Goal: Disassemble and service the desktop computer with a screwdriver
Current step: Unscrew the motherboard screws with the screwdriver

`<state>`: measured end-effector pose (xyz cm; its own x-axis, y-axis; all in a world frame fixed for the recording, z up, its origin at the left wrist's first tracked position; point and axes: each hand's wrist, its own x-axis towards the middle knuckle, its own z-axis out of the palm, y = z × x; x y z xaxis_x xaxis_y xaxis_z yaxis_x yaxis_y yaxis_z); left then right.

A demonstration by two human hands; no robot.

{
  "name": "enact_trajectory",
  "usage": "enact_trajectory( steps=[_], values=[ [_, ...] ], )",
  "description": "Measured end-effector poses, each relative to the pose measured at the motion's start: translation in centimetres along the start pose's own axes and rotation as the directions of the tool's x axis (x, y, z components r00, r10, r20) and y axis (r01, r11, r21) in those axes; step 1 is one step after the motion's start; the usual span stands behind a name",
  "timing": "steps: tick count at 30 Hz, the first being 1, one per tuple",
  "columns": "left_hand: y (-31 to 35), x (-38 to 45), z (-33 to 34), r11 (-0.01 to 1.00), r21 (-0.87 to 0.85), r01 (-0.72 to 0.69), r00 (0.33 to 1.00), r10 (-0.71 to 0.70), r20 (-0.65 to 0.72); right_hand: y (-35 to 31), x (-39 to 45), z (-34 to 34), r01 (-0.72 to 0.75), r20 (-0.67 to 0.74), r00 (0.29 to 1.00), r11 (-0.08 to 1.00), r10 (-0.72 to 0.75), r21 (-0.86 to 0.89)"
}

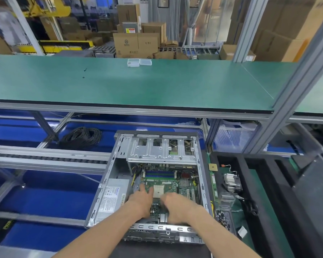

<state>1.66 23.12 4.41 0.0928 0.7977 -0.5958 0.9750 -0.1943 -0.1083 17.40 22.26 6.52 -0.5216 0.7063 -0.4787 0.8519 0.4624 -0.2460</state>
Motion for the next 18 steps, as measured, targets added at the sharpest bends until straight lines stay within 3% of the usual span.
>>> enact_trajectory(
  steps=[6, 11, 18],
  values=[
    [-0.2, 0.5, 0.2, 0.998, 0.057, -0.028, 0.999, 0.026, 0.039, -1.2, 1.5, 0.4, 0.073, 0.139, 0.989, 0.98, -0.048, -0.185],
    [-0.2, 0.7, 0.1, 0.993, 0.099, -0.066, 0.996, 0.06, 0.06, -1.2, 1.4, -0.5, 0.145, 0.084, 0.989, 0.94, -0.124, -0.31],
    [-0.6, 0.5, 0.3, 0.996, 0.061, -0.07, 0.997, 0.071, -0.011, -0.5, 1.6, -0.6, 0.085, -0.033, 0.994, 0.945, -0.1, -0.315]
  ],
)
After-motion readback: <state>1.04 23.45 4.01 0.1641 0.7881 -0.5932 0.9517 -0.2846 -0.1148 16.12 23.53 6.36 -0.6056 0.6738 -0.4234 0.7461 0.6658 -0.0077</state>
